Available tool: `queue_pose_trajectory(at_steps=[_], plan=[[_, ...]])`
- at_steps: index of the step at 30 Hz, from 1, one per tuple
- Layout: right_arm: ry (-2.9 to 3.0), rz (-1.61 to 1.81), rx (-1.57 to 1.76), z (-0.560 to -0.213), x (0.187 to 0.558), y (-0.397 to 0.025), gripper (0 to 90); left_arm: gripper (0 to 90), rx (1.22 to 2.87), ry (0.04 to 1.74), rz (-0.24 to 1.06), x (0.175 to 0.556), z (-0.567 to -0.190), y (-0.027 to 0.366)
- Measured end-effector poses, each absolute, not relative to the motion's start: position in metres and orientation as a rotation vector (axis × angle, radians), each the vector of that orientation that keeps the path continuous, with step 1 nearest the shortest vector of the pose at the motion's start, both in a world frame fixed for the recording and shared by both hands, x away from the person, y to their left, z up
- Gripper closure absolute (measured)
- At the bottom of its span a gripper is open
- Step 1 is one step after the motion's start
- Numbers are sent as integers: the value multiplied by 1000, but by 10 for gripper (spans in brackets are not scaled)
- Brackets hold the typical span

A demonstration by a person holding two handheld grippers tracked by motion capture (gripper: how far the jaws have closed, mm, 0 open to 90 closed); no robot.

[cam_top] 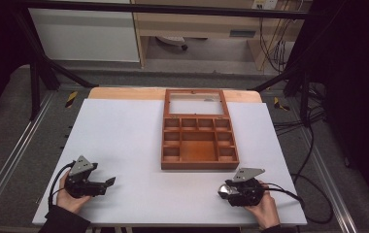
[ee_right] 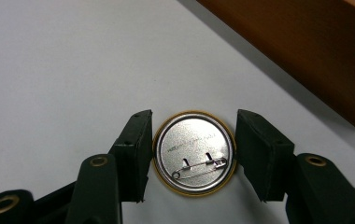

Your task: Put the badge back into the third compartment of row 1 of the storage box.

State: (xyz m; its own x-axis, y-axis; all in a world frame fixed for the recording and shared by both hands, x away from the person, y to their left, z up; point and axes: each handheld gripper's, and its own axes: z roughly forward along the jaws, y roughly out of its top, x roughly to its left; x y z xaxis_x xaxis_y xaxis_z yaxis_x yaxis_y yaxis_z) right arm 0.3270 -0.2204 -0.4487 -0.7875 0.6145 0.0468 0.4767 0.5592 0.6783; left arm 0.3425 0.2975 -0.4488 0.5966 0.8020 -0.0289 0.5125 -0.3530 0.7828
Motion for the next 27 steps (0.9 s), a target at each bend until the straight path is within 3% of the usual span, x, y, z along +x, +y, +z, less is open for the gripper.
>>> queue_pose_trajectory(at_steps=[27], plan=[[2559, 1076, 940, -436, 327, -224, 487, 87, 2034, 1039, 466, 343, -449, 297]])
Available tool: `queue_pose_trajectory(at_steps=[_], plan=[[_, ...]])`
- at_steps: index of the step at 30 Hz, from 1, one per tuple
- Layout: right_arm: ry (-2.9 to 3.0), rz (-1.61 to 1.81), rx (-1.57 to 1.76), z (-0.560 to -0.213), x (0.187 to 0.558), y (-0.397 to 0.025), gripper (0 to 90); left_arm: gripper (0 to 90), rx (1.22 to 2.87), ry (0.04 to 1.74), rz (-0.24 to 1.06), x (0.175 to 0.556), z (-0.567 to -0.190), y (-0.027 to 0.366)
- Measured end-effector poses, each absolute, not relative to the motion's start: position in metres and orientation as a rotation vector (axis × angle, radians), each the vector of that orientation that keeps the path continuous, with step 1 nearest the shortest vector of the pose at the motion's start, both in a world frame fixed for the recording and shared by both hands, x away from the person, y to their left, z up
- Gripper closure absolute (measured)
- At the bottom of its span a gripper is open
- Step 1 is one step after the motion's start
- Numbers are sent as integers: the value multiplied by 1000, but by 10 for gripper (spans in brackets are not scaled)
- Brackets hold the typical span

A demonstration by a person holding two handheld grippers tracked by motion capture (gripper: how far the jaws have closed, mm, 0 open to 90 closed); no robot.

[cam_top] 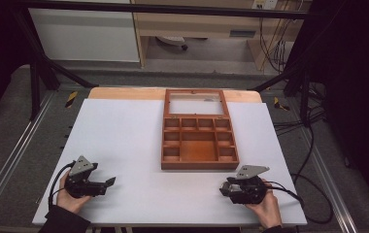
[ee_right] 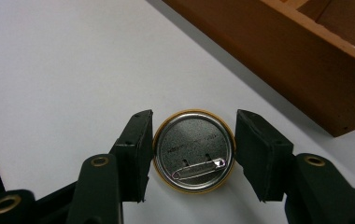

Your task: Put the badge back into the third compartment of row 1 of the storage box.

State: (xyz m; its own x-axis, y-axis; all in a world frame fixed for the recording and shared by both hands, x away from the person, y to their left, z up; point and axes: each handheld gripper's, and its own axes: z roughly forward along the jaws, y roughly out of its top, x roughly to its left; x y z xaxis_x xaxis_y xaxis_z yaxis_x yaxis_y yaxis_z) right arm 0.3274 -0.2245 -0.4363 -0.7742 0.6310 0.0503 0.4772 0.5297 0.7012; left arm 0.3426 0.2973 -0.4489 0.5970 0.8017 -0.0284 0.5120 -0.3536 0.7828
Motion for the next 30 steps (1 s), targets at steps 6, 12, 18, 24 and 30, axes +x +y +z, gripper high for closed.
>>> queue_pose_trajectory(at_steps=[6, 12, 18, 24, 30], plan=[[2538, 1089, 941, -432, 327, -226, 487, 87, 2034, 1038, 465, 343, -449, 297], [2529, 1091, 936, -430, 328, -226, 487, 87, 2034, 1038, 466, 343, -449, 297], [2516, 1108, 948, -428, 328, -227, 487, 87, 2038, 1038, 467, 343, -449, 297], [2505, 1127, 948, -424, 329, -226, 487, 87, 2039, 1037, 467, 343, -449, 297], [2490, 1148, 963, -421, 330, -226, 487, 88, 2040, 1038, 466, 343, -449, 297]])
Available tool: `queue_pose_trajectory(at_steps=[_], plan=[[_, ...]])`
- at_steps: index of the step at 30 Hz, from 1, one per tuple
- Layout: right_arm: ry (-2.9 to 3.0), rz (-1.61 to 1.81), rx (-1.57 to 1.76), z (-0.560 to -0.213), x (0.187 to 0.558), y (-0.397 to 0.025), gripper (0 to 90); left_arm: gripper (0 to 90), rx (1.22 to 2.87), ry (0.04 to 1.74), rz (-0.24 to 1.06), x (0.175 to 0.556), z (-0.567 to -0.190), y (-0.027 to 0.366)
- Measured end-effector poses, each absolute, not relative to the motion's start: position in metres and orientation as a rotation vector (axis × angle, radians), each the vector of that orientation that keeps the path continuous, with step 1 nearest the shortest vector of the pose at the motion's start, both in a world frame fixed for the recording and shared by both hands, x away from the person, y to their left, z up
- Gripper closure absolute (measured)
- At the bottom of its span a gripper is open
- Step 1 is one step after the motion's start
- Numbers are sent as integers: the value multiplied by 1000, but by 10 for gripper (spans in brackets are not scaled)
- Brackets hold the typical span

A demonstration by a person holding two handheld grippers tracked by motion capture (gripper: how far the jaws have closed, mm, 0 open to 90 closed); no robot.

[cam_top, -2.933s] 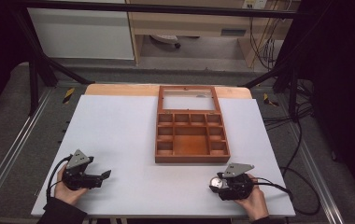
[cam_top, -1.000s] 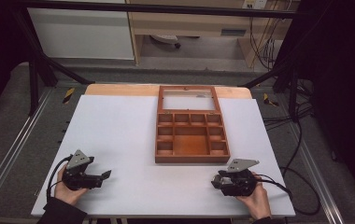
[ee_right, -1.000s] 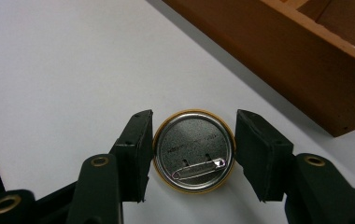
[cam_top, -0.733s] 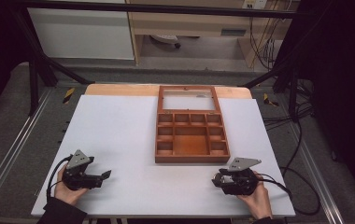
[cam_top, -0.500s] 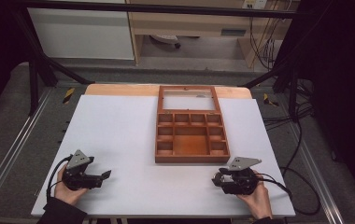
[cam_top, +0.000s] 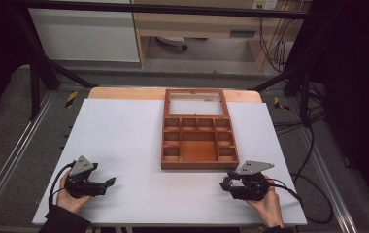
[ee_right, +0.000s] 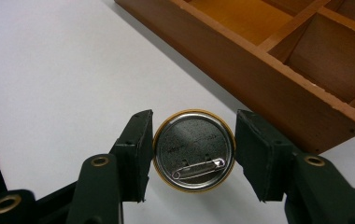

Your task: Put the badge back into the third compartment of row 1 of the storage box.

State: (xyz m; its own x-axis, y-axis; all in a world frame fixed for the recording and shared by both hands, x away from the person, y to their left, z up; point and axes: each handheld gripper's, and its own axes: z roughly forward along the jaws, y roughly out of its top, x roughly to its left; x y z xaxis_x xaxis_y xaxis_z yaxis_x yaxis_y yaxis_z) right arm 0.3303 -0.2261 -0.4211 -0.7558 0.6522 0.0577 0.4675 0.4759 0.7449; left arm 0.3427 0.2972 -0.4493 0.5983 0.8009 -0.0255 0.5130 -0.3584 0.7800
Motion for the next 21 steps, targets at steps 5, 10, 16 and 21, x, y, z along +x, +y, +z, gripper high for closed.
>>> queue_pose_trajectory(at_steps=[5, 10, 16, 21], plan=[[2476, 1174, 980, -419, 331, -227, 487, 88, 2041, 1040, 466, 343, -449, 297], [2463, 1187, 980, -415, 332, -225, 487, 88, 2040, 1042, 466, 343, -449, 297], [2451, 1198, 981, -411, 333, -224, 487, 88, 2040, 1043, 467, 343, -449, 297], [2435, 1212, 997, -407, 335, -224, 487, 88, 2038, 1046, 466, 343, -450, 298]])
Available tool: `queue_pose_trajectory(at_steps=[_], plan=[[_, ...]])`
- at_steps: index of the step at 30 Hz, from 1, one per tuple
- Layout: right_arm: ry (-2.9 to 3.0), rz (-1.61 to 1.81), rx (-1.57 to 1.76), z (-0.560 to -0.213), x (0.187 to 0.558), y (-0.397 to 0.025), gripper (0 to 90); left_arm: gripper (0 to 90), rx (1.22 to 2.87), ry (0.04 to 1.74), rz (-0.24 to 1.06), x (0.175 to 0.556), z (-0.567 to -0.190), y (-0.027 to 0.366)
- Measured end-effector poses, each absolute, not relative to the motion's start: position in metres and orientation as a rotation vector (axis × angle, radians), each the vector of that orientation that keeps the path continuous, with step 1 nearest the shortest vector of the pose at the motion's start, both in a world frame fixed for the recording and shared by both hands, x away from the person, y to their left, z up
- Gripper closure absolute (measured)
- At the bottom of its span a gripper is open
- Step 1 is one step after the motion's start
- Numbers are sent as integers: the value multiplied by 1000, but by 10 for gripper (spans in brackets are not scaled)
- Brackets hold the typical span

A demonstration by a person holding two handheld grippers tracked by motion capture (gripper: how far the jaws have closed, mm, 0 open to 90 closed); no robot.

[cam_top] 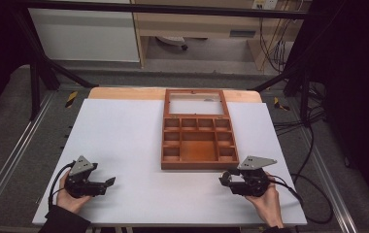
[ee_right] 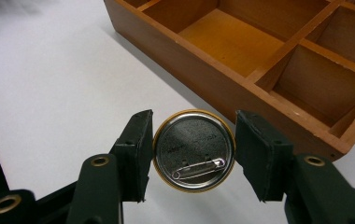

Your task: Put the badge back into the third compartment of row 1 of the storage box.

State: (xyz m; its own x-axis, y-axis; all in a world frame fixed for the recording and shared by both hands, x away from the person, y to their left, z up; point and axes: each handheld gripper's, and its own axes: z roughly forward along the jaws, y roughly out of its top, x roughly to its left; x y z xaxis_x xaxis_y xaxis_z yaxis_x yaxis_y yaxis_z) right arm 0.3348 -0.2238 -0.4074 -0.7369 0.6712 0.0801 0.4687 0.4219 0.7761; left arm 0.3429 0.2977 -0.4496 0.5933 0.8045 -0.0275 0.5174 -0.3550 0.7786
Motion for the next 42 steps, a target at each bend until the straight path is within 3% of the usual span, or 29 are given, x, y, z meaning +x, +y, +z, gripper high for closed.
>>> queue_pose_trajectory(at_steps=[42], plan=[[2327, 1259, 1025, -365, 366, -206, 488, 88, 2034, 1053, 469, 343, -449, 298]])
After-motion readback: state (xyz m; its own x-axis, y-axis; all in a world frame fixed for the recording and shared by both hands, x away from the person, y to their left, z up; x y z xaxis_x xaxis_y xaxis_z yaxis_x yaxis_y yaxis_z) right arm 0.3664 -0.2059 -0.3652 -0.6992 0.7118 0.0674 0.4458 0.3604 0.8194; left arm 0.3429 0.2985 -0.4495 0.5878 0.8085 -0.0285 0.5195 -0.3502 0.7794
